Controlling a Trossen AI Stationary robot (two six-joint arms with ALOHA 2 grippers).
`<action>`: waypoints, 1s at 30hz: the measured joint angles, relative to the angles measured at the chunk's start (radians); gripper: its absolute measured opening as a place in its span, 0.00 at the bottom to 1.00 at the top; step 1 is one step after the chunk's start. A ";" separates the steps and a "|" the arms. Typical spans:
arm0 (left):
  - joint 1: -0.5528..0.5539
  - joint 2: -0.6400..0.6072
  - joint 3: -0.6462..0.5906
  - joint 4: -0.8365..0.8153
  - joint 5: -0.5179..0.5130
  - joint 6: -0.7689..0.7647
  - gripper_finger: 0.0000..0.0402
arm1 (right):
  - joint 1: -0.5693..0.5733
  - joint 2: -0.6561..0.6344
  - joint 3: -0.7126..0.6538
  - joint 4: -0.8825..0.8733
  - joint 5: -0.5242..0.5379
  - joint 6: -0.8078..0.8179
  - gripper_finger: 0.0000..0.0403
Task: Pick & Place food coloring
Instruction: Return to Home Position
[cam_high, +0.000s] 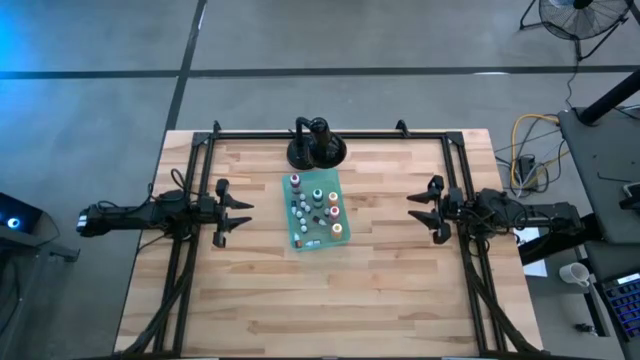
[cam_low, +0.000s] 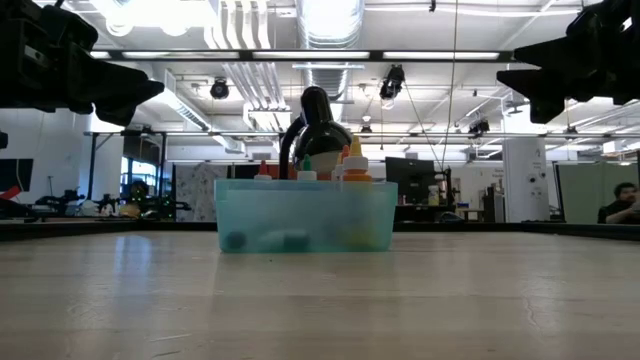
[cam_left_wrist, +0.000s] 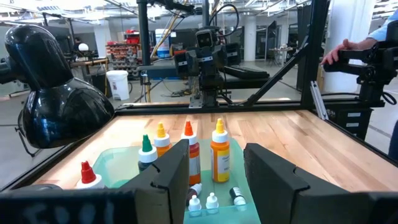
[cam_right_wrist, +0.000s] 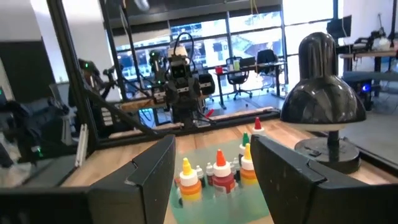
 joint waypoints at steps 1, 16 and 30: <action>0.000 0.000 0.000 0.000 0.000 0.000 0.31 | -0.002 0.000 0.000 0.002 0.000 0.016 0.50; 0.000 0.000 0.000 -0.001 0.000 0.000 0.31 | -0.103 0.000 0.000 -0.048 -0.263 -0.181 0.50; 0.000 0.000 0.000 -0.001 0.000 0.000 0.31 | -0.101 0.000 0.000 -0.070 -0.263 -0.151 0.50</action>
